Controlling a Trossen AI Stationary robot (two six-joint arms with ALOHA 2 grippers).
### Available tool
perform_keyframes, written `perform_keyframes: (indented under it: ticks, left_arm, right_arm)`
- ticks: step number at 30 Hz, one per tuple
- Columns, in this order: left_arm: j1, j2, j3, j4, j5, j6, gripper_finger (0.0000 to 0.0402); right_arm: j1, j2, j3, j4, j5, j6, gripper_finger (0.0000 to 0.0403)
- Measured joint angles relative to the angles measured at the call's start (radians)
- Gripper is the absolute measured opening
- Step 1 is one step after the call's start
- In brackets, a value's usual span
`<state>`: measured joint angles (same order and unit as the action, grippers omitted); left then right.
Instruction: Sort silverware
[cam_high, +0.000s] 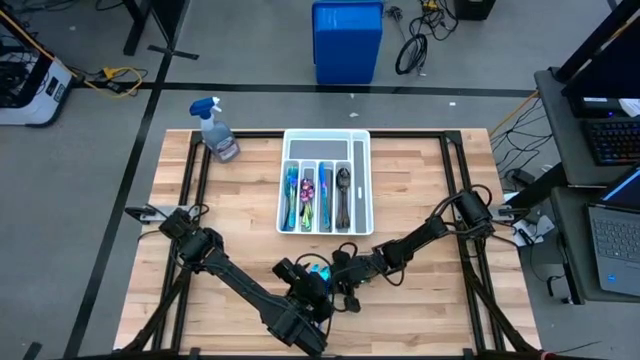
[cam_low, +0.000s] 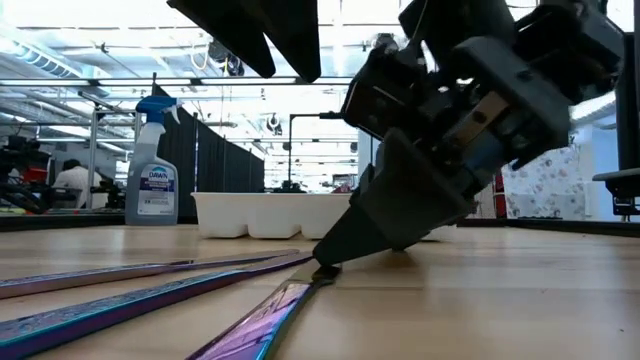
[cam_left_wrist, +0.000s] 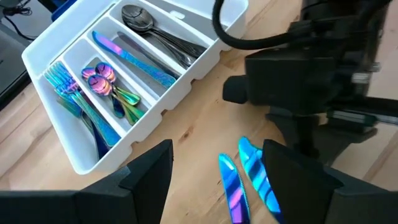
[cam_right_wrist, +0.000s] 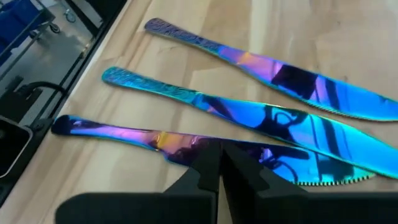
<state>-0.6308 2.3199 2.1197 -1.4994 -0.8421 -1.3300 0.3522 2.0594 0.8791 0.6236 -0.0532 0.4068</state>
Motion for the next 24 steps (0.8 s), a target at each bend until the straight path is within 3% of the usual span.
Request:
perform_keyframes:
  ticks: [15, 24]
  left_arm:
    - [0.0, 0.0, 0.0, 0.0, 0.002, 0.0, 0.0233]
    - [0.008, 0.0, 0.0, -0.001, 0.037, -0.027, 0.0233]
  right_arm:
    - [-0.116, 0.002, -0.001, 0.014, -0.005, -0.034, 0.0]
    - [-0.097, -0.02, -0.004, 0.045, 0.015, -0.052, 0.0]
